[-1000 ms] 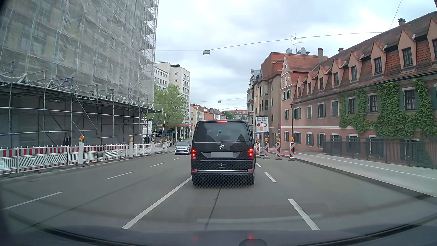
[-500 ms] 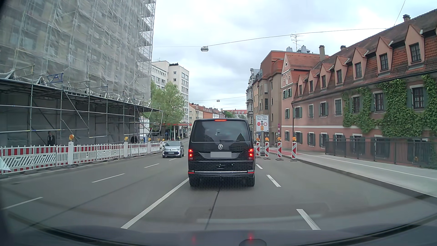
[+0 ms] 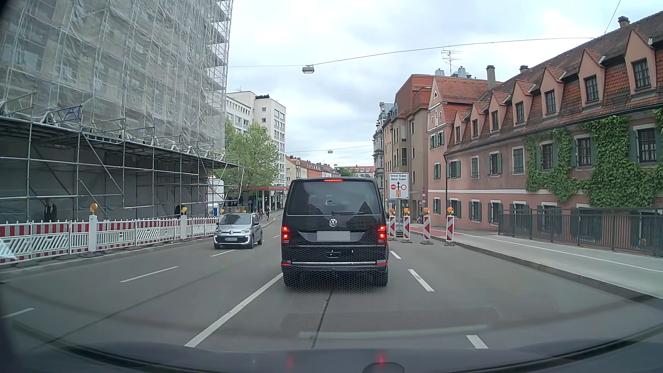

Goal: Follow the waypoints while adhering to traffic rules and regulations

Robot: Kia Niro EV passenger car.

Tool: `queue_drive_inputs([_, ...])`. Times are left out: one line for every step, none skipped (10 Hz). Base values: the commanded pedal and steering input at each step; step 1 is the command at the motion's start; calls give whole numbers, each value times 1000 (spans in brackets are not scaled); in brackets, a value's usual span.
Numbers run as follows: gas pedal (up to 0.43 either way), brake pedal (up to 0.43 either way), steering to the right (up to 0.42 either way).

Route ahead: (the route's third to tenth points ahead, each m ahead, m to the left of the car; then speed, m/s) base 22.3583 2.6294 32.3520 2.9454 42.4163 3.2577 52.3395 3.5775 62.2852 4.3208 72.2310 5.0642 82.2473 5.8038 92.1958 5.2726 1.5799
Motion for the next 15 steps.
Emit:
queue_drive_inputs([0, 220, 2])
queue_drive_inputs([0, 220, 1])
queue_drive_inputs([0, 226, 2])
queue_drive_inputs([0, 226, 2])
queue_drive_inputs([0, 226, 1])
queue_drive_inputs([0, 226, 1])
queue_drive_inputs([0, 226, 1])
queue_drive_inputs([0, 226, 2])
queue_drive_inputs([0, 220, 1])
queue_drive_inputs([0, 226, 1])
queue_drive_inputs([0, 220, 2])
queue_drive_inputs([0, 220, 2])
queue_drive_inputs([0, 201, 2])
queue_drive_inputs([0, 177, 2])
queue_drive_inputs([0, 171, 2])
